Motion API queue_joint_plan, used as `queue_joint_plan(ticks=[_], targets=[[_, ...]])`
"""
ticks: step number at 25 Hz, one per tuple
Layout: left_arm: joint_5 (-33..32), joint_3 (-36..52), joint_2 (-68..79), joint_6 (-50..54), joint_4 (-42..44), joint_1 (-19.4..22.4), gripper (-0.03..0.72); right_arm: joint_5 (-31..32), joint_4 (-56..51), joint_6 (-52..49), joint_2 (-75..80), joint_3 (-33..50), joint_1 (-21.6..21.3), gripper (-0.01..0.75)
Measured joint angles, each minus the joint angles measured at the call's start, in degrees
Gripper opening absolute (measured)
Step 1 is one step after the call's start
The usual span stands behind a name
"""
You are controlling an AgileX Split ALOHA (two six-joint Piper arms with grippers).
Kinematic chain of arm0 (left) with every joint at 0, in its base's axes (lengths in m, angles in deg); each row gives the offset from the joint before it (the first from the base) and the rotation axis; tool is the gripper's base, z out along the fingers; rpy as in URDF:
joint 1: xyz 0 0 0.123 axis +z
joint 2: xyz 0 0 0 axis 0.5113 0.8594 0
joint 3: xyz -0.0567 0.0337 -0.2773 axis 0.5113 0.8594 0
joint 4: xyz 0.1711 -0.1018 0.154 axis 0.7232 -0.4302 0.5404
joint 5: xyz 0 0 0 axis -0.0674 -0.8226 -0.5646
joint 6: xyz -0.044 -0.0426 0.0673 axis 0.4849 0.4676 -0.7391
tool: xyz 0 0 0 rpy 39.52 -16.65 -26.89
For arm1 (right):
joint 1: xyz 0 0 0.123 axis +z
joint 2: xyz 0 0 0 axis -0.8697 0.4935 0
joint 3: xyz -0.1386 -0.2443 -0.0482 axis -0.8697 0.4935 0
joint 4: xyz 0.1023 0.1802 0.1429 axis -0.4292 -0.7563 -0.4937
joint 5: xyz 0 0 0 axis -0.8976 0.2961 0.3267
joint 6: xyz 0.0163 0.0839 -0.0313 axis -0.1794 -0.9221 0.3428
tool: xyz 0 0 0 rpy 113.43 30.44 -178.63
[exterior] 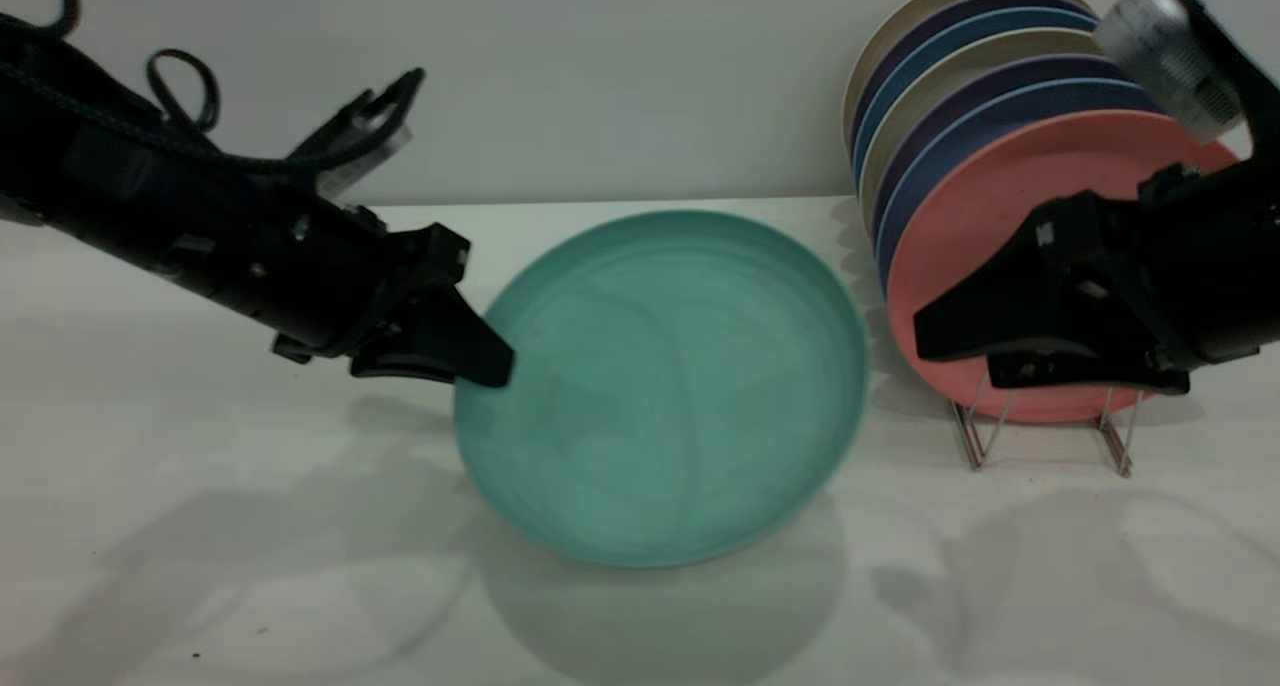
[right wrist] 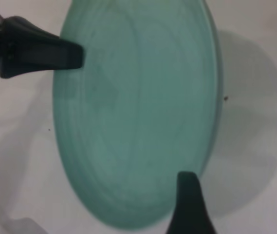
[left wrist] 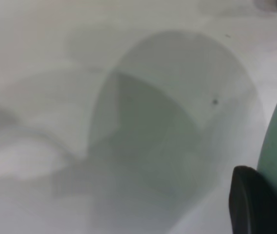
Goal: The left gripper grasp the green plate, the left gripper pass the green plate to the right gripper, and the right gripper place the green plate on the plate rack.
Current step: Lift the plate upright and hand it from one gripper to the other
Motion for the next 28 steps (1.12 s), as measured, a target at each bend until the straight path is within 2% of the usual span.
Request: queue_joint_plan(ticks=[10, 13, 15, 19, 21, 24, 27, 28], targets=[[-3.41, 0.0, -0.02, 0.0, -5.2, -5.16, 0.014, 0.54, -0.12, 0.77, 0.78, 0.0, 0.0, 0.563], [-6.04, 0.0, -0.02, -0.2, -6.85, -5.37, 0.014, 0.61, -0.12, 0.6, 0.78, 0.0, 0.0, 0.523], [-7.2, 0.0, -0.02, -0.79, -7.53, -5.37, 0.014, 0.84, -0.12, -0.15, 0.78, 0.0, 0.0, 0.434], [-8.1, 0.05, -0.02, -1.91, -8.65, -5.37, 0.026, 1.26, -0.42, -1.6, 0.78, 0.0, 0.0, 0.118], [-8.22, 0.05, -0.02, -2.19, -8.84, -5.37, 0.041, 1.26, -1.13, -1.93, 0.78, 0.0, 0.0, 0.084], [-9.28, 0.05, -0.02, -2.19, -8.94, -5.04, 0.107, 1.13, -1.26, -1.66, 0.78, -0.02, 0.0, 0.085], [-11.63, 0.05, -0.02, -2.19, -8.94, -3.73, 0.263, 0.35, -0.98, 0.43, 0.78, -0.02, 0.0, 0.085], [-12.88, 0.05, -0.07, -2.14, -8.94, -2.93, 0.34, -0.12, -0.77, 1.63, 0.78, -0.02, 0.0, 0.085]])
